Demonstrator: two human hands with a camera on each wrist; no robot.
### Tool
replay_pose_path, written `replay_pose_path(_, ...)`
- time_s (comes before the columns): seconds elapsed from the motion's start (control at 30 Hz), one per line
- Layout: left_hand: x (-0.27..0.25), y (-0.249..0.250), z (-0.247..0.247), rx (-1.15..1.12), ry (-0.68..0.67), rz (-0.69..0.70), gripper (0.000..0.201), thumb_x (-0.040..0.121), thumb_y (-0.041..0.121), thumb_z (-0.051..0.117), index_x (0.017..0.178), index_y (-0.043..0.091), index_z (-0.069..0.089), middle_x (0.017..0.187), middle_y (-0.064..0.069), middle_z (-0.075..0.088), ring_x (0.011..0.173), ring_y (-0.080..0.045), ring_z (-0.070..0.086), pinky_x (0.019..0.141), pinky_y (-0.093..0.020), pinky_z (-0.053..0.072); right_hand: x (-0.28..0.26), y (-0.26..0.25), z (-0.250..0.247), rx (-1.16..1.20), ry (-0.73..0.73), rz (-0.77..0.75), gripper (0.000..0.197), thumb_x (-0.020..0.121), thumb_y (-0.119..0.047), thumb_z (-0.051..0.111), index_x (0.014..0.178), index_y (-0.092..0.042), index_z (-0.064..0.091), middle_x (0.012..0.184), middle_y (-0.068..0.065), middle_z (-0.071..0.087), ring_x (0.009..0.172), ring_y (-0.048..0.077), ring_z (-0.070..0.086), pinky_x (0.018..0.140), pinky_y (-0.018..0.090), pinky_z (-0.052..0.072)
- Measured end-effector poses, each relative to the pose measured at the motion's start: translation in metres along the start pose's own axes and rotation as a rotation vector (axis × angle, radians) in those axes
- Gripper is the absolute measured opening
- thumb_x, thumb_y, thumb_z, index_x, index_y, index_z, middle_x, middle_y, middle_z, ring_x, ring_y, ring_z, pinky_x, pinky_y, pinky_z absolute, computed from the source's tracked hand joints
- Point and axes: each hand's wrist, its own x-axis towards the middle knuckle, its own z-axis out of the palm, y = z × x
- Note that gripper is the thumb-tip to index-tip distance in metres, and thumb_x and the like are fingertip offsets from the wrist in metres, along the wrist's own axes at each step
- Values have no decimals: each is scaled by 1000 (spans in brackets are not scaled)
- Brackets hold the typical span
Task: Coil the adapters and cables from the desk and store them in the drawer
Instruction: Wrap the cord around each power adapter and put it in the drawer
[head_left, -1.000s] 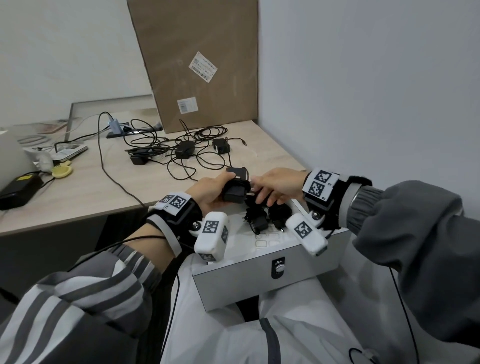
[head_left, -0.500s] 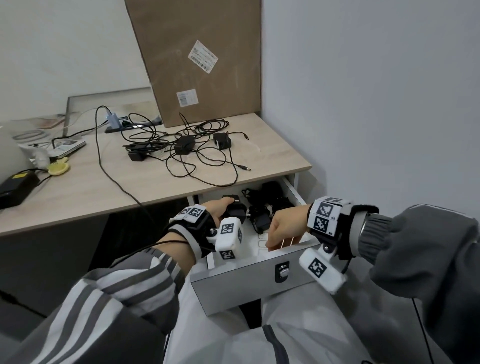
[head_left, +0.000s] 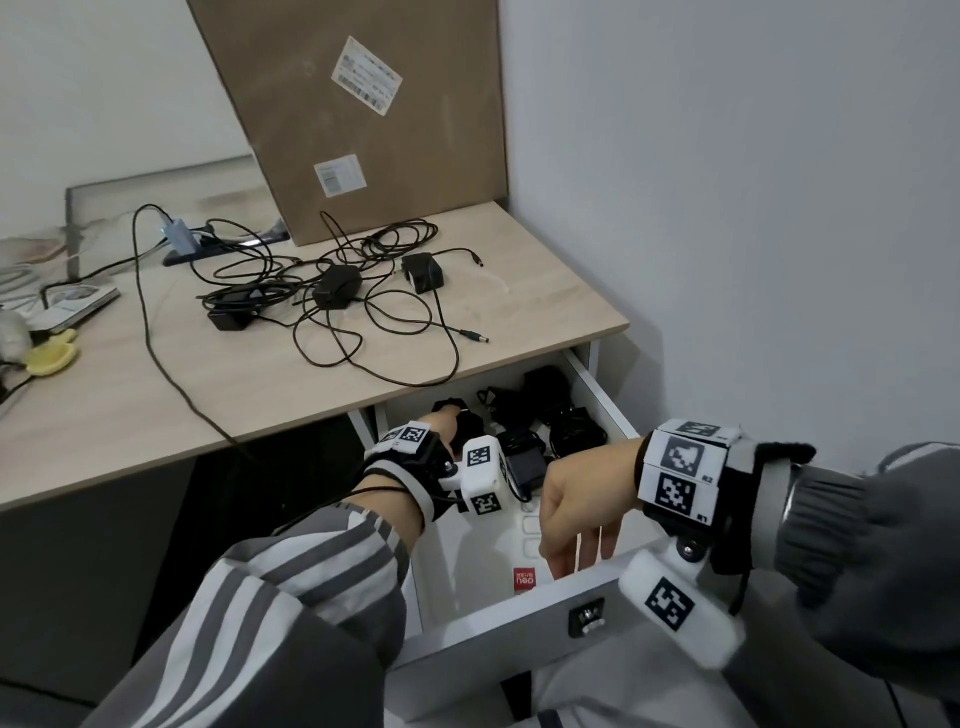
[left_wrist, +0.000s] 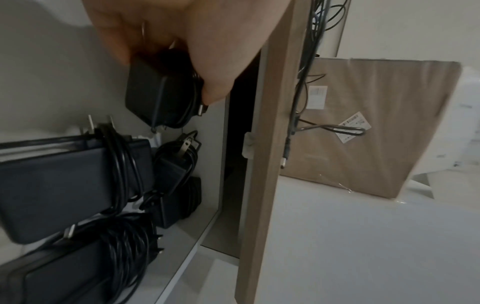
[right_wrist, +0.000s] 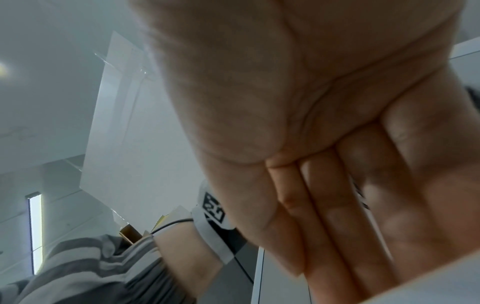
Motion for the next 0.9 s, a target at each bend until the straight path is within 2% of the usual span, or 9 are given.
replay_pose_path(0.07,4,-1,2,-28,-24,-13,49,96,28,50,137,2,46,142,-18,47,100,-22,50,80,-33,48,1,0,-1,-13,1,0,25,93,-19,55,98,-2,72,107,12,71,85,17,64,78,29,55)
replay_pose_path(0.13,8,-2,3,-37,-32,-18,50,95,28,51,137,2,46,142,-18,47,110,-26,54,84,-34,48,1,1,0,-22,-2,-3,23,93,-20,55,95,-6,73,107,11,71,86,16,65,79,28,54)
replay_pose_path(0.23,8,-3,4,-7,-39,-8,51,96,30,52,137,2,46,142,-17,47,126,-32,51,82,-32,49,0,0,1,-19,-5,-2,20,93,-21,55,88,-10,72,106,9,72,87,15,65,80,28,54)
replay_pose_path(0.4,5,-3,8,43,-58,-3,50,98,31,50,138,3,45,143,-16,47,128,-31,50,80,-31,48,-3,-2,2,-30,9,0,24,92,-21,55,96,-6,73,105,9,72,88,15,66,83,31,54)
replay_pose_path(0.53,-1,3,8,101,-56,19,44,101,24,44,138,-1,44,142,-18,47,128,-33,49,80,-30,43,-5,-2,3,-14,18,-4,25,92,-20,55,98,-3,72,105,10,72,92,19,68,83,31,54)
replay_pose_path(0.67,-17,14,8,72,-60,-36,33,103,18,40,126,-3,49,120,-22,59,109,-35,57,72,-33,41,-7,-1,5,-3,31,-5,25,92,-18,55,97,-1,72,105,12,72,87,18,66,78,29,55)
replay_pose_path(0.73,-21,14,8,121,-42,-37,36,102,16,40,129,-6,47,122,-24,57,108,-35,57,70,-34,40,-8,-2,7,6,34,-3,23,92,-17,55,96,-2,72,105,13,72,85,19,66,77,29,55)
replay_pose_path(0.83,-28,12,9,101,-37,-32,39,99,12,42,133,-7,43,103,-23,58,70,-25,51,54,-31,39,-9,-3,9,14,43,3,21,92,-16,55,93,-3,72,105,15,71,84,19,65,75,29,55)
replay_pose_path(0.9,-32,13,9,59,-47,-59,29,99,11,42,122,-6,47,83,-17,52,63,-24,46,52,-33,36,-9,-2,11,15,56,5,20,91,-17,55,91,-5,72,105,14,71,84,18,65,73,27,55)
